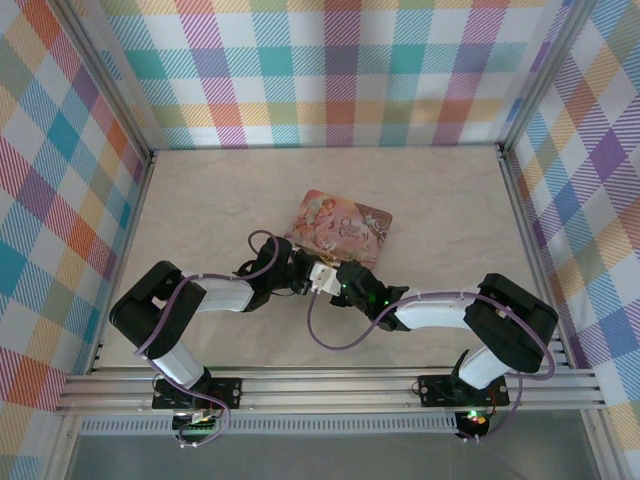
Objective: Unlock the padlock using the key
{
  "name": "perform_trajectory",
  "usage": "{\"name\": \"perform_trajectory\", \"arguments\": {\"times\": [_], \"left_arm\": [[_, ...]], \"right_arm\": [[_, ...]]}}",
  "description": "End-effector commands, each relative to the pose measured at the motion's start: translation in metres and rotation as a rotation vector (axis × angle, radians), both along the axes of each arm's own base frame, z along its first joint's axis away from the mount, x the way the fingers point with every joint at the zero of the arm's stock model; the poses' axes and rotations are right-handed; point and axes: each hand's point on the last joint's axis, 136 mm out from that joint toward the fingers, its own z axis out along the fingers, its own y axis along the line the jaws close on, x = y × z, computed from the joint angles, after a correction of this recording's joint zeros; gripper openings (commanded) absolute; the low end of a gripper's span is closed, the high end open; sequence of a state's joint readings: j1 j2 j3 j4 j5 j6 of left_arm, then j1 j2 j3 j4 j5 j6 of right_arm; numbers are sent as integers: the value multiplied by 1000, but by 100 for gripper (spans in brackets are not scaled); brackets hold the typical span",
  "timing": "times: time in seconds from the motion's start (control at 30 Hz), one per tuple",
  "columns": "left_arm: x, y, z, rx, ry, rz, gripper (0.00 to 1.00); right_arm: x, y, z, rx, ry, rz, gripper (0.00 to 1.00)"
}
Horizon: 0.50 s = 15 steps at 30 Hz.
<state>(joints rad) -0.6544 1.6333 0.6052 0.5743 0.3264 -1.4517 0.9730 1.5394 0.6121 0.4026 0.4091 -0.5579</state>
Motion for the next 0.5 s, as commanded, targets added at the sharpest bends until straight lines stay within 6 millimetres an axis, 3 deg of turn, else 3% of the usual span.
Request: {"name": "perform_trajectory", "arguments": {"times": [0.0,0.13,0.47], "left_arm": [[-8,-10,3,-14,17,-41,0],[-8,-10,3,-13,17,-40,0],[-8,-11,2,-10,18,-40,0]], "right_arm": [[10,3,24,141,10,-96,0],[6,7,27,264,90,-143,0],[0,7,7,468,282,-271,0]]}}
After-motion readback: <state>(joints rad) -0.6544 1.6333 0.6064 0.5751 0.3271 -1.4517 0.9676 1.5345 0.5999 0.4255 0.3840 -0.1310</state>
